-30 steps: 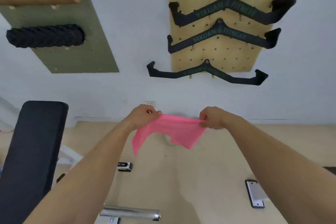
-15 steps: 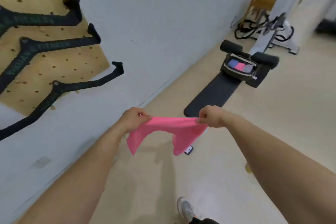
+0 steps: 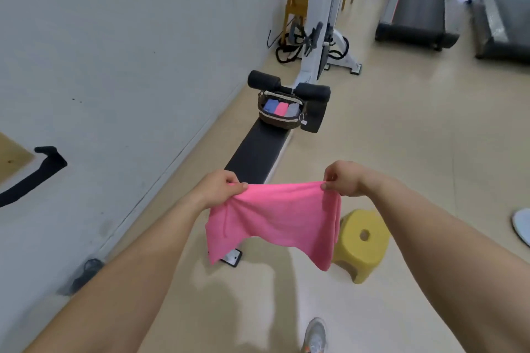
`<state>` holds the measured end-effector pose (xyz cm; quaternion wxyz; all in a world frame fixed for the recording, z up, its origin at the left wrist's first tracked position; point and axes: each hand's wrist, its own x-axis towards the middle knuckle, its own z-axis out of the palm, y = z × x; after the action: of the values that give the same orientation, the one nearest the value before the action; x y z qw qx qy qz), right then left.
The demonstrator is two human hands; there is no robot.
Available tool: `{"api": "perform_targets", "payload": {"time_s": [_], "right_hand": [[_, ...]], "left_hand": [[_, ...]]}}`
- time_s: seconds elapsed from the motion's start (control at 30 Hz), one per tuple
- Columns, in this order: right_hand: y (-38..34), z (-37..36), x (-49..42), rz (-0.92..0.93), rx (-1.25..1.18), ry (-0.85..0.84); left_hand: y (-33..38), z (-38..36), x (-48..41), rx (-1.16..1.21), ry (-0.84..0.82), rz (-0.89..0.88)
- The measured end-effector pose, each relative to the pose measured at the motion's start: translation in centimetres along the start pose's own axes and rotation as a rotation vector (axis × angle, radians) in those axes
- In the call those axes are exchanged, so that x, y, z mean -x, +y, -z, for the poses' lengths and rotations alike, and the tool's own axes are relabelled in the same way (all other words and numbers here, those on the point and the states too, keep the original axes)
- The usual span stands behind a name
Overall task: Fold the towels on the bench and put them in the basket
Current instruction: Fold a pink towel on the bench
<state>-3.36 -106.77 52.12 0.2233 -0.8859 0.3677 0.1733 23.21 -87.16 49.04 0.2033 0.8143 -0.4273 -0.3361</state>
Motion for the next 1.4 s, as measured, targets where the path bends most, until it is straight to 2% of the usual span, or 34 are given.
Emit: {"api": "perform_targets", "payload": {"time_s": [0.2, 0.37, 0.7, 0.93, 1.2, 1.4], "right_hand": [[6.3, 5.9, -5.6, 0.026, 0.01, 0.003], [8.6, 10.2, -12.0, 0.053, 0.04, -0.017], [8.8, 18.9, -28.5, 0.086, 0.036, -0.077], [6.6, 24.3, -38.1, 0.135, 0.154, -0.139], [2.9, 26.3, -50.3, 0.351, 0.438, -0.25], [0.5, 24.8, -56.3, 0.643, 0.668, -0.397]], "left_hand": [[6.2, -0.4, -6.4, 0.01, -0.041, 0.025], [8.4, 0.7, -12.3, -0.039, -0.03, 0.068], [7.9, 6.1, -29.3, -0.01, 0.021, 0.102], [7.8, 9.5, -37.2, 0.081, 0.058, 0.158], [4.7, 9.7, -39.6, 0.177, 0.191, 0.354], [3.7, 5.8, -36.6, 0.355, 0.425, 0.651]]}}
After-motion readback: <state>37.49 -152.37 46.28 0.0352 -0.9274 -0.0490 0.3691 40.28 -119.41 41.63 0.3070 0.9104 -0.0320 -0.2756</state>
